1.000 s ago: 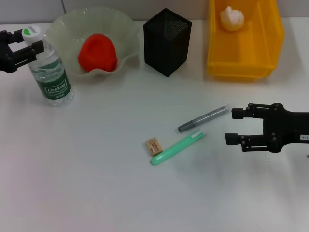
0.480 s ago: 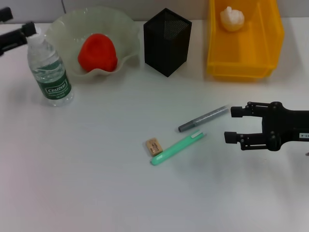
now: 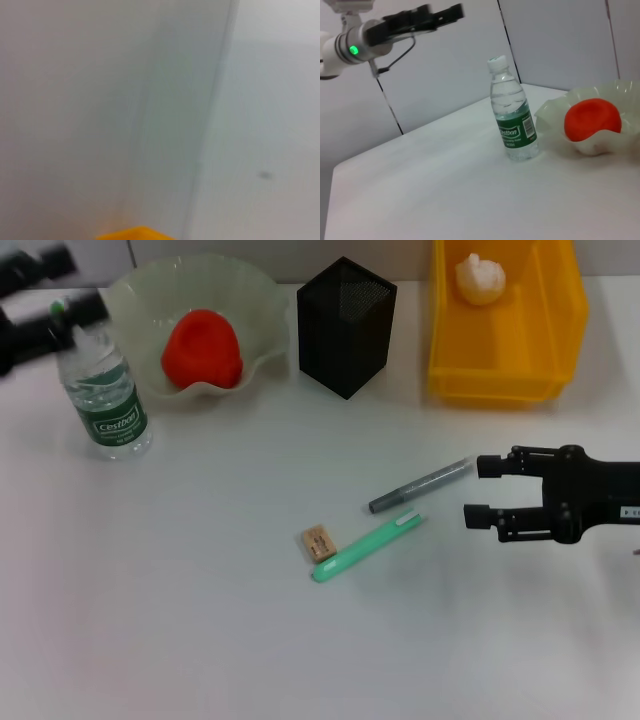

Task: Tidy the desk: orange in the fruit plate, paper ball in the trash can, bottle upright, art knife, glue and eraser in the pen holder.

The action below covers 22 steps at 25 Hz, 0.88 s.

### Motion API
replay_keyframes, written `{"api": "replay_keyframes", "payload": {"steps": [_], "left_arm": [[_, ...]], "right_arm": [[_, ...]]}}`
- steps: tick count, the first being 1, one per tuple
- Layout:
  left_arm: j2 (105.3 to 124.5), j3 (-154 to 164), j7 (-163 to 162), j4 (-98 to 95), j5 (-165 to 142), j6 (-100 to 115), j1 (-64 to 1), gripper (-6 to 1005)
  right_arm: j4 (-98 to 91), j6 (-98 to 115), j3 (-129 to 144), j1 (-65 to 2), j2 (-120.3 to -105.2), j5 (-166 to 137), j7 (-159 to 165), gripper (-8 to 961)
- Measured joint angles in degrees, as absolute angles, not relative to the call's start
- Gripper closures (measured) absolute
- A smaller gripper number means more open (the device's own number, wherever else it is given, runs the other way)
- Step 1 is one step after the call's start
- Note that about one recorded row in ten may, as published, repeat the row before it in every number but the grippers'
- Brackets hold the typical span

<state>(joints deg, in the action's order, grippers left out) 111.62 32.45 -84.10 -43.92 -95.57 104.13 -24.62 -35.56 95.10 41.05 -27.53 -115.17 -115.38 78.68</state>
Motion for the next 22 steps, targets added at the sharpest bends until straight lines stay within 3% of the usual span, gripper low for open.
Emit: {"api": "replay_keyframes", "payload": {"steps": [5,15,16,17,22], "left_arm": [[112.02,39.8,-83.1,-40.7,-97.9,105.9,-24.9,197],[115.26,43.3,-70.3,-32.2,-103.6,102.1,-24.6,196],[116.69,43.2,-66.6,-31.3,-106.6,97.9,-23.8,196],[116.96,43.2,-65.8,-31.1,-107.1,97.1,-23.5,196],[117.13,43.2,-63.4,-29.6,-108.0,95.5,-22.5,196]], "right_arm": [[-37.3,97.2,41.2,-29.3,-114.38,-115.3,84.5,284],[-50.2,101.7,45.3,-38.0,-112.18,-125.2,107.2,293],[-51.2,101.8,46.4,-39.3,-112.11,-126.9,108.9,293],[-51.7,102.0,47.6,-40.5,-112.1,-128.0,109.8,294],[-52.7,102.5,56.1,-46.6,-113.19,-132.0,109.1,298]]}}
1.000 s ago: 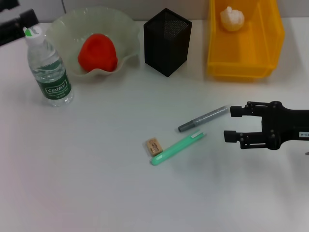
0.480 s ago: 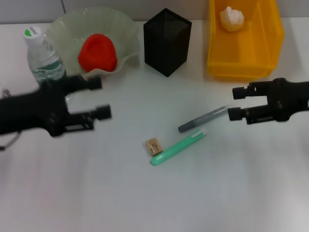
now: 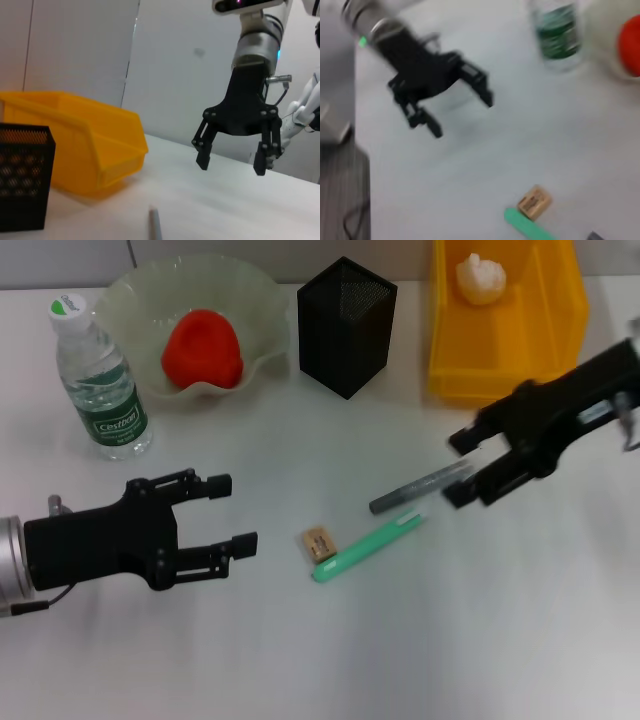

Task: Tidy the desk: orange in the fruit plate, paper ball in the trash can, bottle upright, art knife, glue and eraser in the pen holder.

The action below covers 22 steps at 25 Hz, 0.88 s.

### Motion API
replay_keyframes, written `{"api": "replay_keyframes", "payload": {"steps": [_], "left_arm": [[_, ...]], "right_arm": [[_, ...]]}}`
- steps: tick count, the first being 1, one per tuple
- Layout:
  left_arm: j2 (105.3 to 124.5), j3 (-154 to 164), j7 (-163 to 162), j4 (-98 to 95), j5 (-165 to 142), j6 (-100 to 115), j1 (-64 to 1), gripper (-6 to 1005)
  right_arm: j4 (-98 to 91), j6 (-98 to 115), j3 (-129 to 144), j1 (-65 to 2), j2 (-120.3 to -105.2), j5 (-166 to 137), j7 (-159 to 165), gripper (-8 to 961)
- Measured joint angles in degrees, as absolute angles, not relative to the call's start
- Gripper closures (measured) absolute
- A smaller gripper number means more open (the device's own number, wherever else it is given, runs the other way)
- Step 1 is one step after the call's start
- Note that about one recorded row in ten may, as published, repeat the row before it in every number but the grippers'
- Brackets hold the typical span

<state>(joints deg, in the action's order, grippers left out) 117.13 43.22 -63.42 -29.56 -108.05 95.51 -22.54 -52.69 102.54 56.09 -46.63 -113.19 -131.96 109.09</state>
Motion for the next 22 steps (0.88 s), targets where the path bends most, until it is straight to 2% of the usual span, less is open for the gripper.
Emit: {"api": "replay_keyframes", "payload": {"steps": [13,22], "left_arm": [[116.74,43.0,-63.3,-28.3,-108.4,95.4,-22.5,196],[117.15,42.9,-63.2,-28.2,-108.5,94.5,-22.5,196]], "right_arm": [[-52.5,94.9,68.9,-52.6,-118.41,-142.9,102.0,309],[-51.6,88.6,77.3,-52.1,-119.05,-143.3,99.8,317]]}}
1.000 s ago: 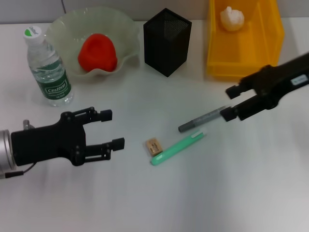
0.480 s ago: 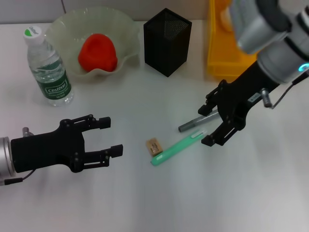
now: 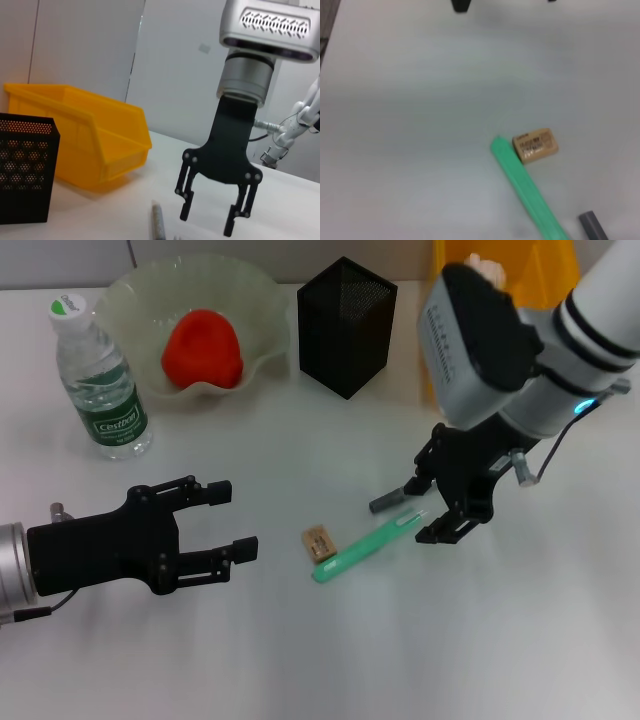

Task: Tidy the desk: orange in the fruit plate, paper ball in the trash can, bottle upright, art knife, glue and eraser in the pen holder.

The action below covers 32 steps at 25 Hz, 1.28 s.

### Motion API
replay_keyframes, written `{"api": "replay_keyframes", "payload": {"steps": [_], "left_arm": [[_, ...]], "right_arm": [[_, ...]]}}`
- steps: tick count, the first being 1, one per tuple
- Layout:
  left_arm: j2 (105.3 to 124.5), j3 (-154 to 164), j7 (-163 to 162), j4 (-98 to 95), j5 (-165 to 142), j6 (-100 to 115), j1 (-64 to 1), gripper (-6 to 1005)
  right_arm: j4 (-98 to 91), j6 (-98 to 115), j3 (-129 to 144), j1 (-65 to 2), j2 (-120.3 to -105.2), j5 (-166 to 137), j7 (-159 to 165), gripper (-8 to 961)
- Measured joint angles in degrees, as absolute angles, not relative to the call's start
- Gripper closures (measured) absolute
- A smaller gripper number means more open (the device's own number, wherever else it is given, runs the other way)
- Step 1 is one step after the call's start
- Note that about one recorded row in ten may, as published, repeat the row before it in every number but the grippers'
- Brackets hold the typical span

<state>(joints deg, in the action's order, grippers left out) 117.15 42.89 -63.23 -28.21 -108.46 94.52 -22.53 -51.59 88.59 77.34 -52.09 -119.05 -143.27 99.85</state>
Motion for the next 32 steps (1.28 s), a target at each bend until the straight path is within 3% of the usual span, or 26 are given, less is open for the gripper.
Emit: {"api": "replay_keyframes", "payload": {"steps": [6,11,30,32], "left_arm": [[117.24,42.9,-63.2,-28.2,-108.3,93.9,-22.5,195],[117.41,42.8,-63.6,-28.2,-108.1,93.2,-22.6,195],[118.11,42.0,-63.8,-28.2,-107.8,92.3,-22.6,197],[118.13,42.0,-63.8,-28.2,-107.7,92.3,-22.5,197]], "right_arm": [[-49.7,85.7,80.1,-52.4,-119.23,-143.2,97.7,322],[-48.9,82.9,81.4,-52.3,-119.45,-143.1,95.1,545],[-45.2,77.7,85.3,-52.7,-119.62,-141.1,91.6,560],[-44.9,77.2,85.5,-52.6,-119.62,-140.9,91.4,602]]}}
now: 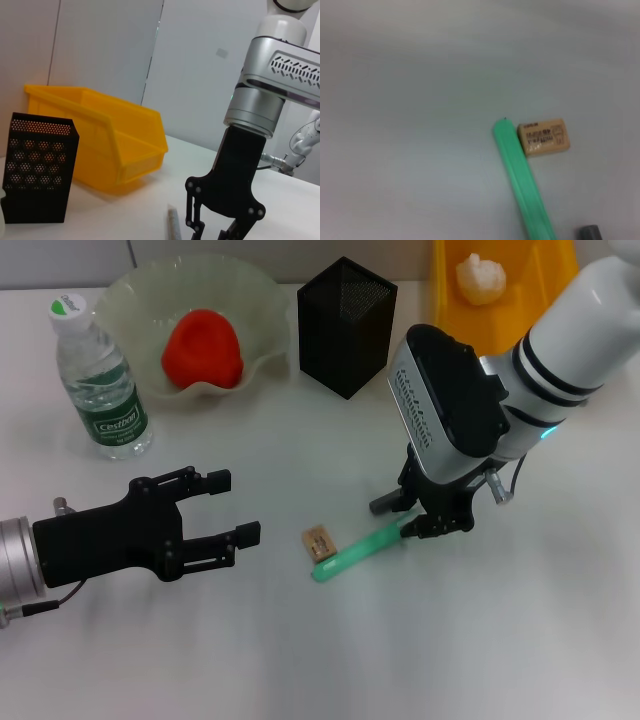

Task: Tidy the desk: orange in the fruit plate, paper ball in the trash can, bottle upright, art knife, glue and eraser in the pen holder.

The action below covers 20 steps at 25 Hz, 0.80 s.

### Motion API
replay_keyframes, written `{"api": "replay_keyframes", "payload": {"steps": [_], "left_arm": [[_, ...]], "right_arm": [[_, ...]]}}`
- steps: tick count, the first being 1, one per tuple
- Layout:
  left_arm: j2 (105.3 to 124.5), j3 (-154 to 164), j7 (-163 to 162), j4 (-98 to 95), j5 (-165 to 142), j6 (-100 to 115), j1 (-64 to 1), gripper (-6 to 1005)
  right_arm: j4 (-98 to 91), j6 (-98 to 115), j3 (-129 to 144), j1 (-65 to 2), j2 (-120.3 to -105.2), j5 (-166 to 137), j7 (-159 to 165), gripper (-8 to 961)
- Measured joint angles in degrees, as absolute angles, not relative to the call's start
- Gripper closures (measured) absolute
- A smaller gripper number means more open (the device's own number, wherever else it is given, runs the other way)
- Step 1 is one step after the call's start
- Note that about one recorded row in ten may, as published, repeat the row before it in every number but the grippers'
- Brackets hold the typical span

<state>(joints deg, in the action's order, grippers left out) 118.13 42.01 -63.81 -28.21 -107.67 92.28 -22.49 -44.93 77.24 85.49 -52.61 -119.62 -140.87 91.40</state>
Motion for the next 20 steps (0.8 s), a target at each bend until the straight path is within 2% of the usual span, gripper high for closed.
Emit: {"api": "replay_keyframes", "payload": {"steps": [4,11,16,20], "left_arm": [[118.13,42.0,-63.8,-28.2,-107.7,92.3,-22.5,197],[118.13,42.0,-63.8,-28.2,-107.6,92.4,-22.6,197],[118.13,42.0,-63.8,-28.2,-107.6,92.3,-22.7,197],[118.04,42.0,-63.8,-28.2,-107.5,92.3,-22.7,197]], "right_arm": [[-43.8,76.7,85.5,-52.7,-119.62,-140.8,91.0,687],[-43.4,76.6,85.5,-52.8,-119.62,-140.9,91.1,711],[-43.7,77.3,85.2,-52.9,-119.55,-140.9,91.3,785],[-48.9,82.2,82.1,-51.6,-119.41,-140.9,91.4,785]]}}
